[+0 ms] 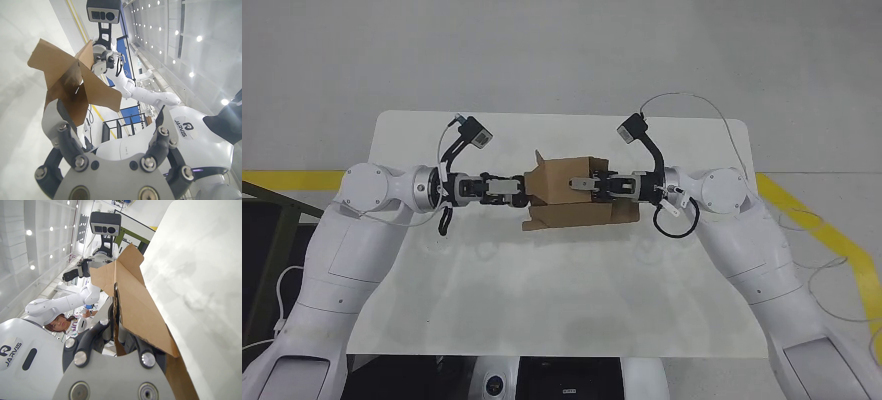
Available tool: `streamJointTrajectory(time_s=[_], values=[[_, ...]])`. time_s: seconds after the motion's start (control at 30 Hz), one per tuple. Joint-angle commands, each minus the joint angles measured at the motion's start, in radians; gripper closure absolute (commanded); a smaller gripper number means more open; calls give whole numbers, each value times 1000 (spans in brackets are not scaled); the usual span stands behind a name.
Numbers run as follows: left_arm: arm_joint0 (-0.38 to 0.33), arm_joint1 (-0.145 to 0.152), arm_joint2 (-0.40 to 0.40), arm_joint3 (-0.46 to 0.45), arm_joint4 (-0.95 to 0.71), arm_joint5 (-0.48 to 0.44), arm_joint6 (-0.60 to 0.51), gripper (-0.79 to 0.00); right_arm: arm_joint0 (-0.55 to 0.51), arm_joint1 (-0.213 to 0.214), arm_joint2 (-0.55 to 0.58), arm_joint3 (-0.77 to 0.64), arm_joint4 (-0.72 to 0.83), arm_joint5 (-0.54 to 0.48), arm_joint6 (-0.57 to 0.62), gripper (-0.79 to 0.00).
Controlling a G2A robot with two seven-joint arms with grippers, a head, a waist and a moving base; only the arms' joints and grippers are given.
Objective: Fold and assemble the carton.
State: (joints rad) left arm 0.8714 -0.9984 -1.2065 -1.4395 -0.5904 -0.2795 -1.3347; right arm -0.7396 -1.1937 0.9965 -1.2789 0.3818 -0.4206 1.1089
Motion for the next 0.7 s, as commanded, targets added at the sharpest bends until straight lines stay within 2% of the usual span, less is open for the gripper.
streamJointTrajectory(time_s=[0.0, 0.57, 0.67], values=[[-1, 0, 1, -2, 0, 2, -1, -785, 1, -1, -2, 0, -1, 1, -4, 0], [-94, -24, 77, 72, -41, 3, -48, -785, 5, -6, 8, 9, -24, -11, -71, 0], [-151, -34, 99, 96, -52, 27, -44, -785, 1, -6, 16, 11, -34, -13, -96, 0]])
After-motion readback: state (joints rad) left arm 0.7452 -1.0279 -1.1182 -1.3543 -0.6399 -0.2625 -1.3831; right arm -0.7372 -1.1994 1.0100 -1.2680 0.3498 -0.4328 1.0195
